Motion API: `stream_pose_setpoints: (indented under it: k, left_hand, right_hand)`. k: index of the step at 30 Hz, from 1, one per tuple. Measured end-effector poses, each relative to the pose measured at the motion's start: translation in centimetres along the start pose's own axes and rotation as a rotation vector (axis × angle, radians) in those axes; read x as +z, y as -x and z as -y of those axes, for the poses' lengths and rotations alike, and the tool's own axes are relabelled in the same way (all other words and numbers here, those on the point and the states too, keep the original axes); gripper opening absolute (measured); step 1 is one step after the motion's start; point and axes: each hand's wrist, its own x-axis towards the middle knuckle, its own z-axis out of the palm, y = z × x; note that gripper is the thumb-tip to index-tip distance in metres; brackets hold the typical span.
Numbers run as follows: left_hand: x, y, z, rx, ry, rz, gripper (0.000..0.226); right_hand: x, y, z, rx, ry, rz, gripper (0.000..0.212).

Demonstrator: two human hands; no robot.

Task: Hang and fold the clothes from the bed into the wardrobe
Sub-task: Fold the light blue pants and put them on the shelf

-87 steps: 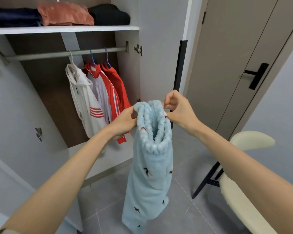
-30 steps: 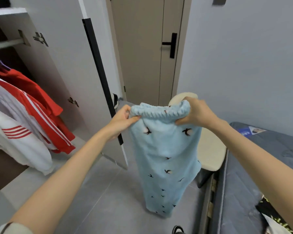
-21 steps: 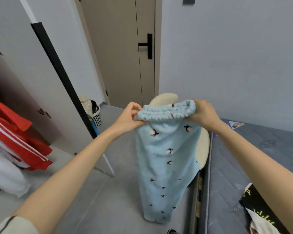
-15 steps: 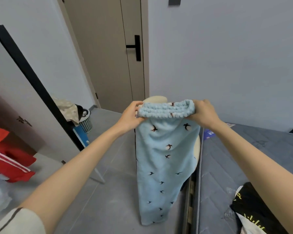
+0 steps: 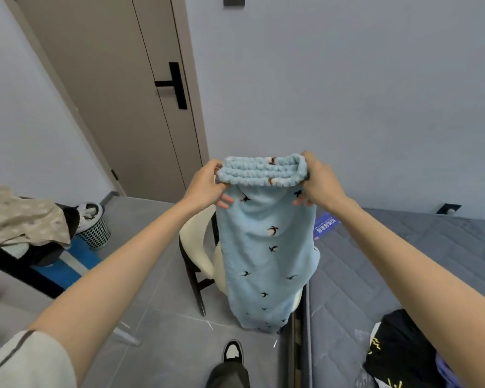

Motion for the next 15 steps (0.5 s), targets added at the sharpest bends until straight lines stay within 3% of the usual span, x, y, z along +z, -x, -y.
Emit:
stream_pose_setpoints:
  k: [7, 15]
  left_hand:
    - [1.9, -12.2, 2.7, -0.012, 0.078, 0.060, 0.019]
    - [4.9, -26.0, 7.3, -0.089, 0.109, 0.147, 0.029]
  right_hand:
    - [1.3, -10.2, -3.9, 0.030, 0.021, -0.125, 0.038]
    - [3.0, -21.3, -9.1, 0.181, -0.049, -0.074, 0.041]
